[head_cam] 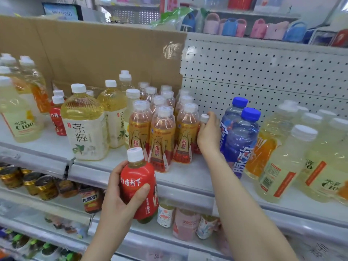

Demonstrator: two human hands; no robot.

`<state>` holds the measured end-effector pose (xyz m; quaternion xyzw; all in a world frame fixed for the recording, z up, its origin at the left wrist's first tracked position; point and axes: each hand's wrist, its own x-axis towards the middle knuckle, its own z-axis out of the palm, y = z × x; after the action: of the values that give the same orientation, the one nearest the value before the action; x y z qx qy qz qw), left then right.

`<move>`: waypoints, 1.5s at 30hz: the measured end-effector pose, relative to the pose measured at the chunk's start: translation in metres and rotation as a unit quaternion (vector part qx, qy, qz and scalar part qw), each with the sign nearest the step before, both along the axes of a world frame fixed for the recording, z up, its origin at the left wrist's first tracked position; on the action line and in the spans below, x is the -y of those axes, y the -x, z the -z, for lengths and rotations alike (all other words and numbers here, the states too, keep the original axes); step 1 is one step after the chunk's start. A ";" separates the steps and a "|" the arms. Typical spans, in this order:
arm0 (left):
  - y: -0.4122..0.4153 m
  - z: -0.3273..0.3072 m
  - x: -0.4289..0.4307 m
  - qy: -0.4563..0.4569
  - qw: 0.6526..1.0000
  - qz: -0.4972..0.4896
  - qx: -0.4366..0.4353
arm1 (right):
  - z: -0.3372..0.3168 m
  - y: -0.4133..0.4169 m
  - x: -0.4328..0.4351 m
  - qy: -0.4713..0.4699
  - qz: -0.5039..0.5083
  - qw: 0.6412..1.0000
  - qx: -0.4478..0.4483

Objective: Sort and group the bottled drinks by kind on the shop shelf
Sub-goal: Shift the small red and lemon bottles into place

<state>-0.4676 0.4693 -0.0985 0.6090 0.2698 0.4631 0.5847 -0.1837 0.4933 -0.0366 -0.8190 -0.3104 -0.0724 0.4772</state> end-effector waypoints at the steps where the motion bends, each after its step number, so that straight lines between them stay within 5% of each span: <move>1: -0.003 0.001 0.000 -0.001 1.000 0.003 0.002 | 0.001 0.007 0.007 0.008 0.001 1.000 0.022; 12: -0.036 0.002 0.014 0.001 0.999 0.046 0.009 | 0.013 0.065 0.071 0.028 0.017 0.988 0.151; 19: -0.038 0.012 0.008 0.059 0.997 0.022 0.052 | 0.041 0.070 0.085 -0.031 -0.131 0.989 -0.058; 30: 0.024 0.027 -0.013 0.170 0.979 -0.004 0.112 | 0.024 0.140 0.105 -0.238 -0.154 0.939 -0.196; 45: 0.256 0.029 -0.140 0.180 0.977 -0.082 0.073 | 0.055 0.370 -0.029 -0.152 -0.234 0.932 -0.230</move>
<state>-0.7233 0.6096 -0.1274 0.4339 0.3542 0.4965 0.6631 -0.5537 0.5225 -0.0920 -0.6350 -0.3603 0.1847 0.6579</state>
